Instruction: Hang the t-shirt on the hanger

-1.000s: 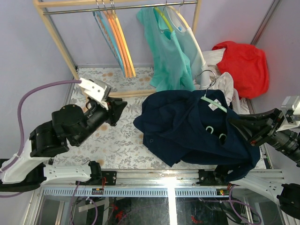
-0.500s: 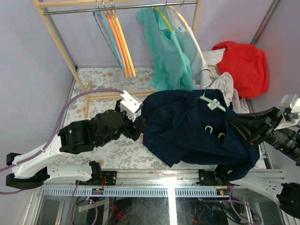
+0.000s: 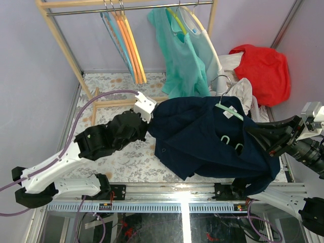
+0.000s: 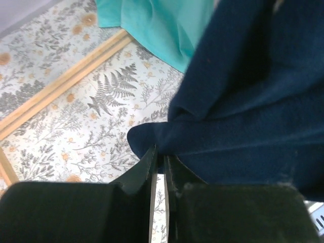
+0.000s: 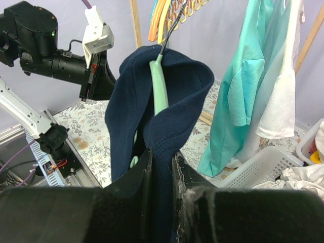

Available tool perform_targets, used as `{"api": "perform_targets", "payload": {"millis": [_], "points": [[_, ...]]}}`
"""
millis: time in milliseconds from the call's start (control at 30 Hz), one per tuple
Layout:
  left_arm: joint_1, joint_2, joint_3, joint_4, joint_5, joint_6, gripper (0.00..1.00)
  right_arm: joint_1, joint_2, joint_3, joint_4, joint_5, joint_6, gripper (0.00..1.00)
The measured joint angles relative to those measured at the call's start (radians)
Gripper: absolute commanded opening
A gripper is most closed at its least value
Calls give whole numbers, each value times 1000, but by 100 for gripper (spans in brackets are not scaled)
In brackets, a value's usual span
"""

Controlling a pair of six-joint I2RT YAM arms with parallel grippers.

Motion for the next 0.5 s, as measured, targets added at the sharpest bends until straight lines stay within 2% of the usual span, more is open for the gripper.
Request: {"api": "perform_targets", "payload": {"millis": [133,500], "points": [[12,16,69,-27,-40,2,0,0,0,0,0,0,0,0],[13,28,531,-140,-193,-15,0,0,2,-1,22,0,0,0]]}}
